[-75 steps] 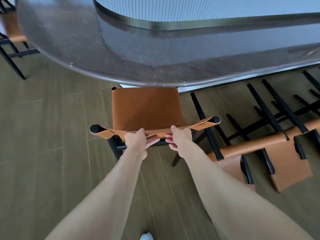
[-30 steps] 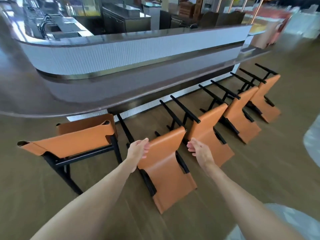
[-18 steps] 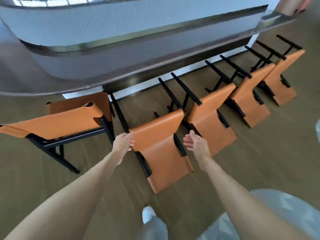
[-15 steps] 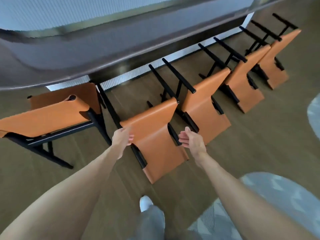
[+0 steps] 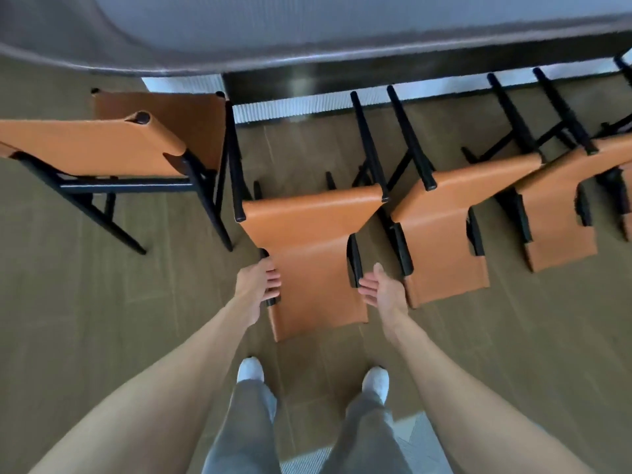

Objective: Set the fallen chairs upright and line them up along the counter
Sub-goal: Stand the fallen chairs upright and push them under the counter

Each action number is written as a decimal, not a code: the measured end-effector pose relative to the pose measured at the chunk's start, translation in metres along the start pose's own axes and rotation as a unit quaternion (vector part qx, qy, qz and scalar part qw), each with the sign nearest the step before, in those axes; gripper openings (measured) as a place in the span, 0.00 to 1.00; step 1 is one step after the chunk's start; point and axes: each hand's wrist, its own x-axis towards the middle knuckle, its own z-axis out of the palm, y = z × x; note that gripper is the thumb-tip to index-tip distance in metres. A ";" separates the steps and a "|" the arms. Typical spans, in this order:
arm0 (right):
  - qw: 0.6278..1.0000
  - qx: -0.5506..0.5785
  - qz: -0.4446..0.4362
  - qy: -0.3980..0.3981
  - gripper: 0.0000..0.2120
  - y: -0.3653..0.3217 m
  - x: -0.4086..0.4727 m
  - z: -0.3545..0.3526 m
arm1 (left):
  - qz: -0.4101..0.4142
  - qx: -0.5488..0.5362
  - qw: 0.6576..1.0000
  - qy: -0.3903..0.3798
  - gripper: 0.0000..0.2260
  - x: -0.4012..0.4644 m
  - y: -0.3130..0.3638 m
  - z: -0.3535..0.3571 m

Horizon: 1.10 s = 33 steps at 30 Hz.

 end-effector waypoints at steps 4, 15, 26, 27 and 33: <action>0.996 -0.013 0.054 -0.073 0.24 0.021 0.029 -0.005 | -0.042 -0.101 0.992 0.055 0.17 -0.007 -0.040 0.026; 0.978 -0.135 0.139 -0.071 0.16 0.105 0.135 -0.018 | -0.103 -0.286 0.944 0.128 0.11 0.073 -0.178 0.085; 0.973 -0.056 0.206 -0.083 0.18 0.336 0.362 0.049 | -0.132 -0.347 0.926 0.075 0.15 0.328 -0.361 0.101; 0.973 -0.050 0.212 -0.078 0.18 0.352 0.381 0.053 | -0.136 -0.361 0.920 0.074 0.16 0.347 -0.376 0.104; 0.962 0.054 0.264 -0.036 0.17 0.423 0.472 0.065 | -0.196 -0.379 0.898 0.107 0.17 0.444 -0.453 0.123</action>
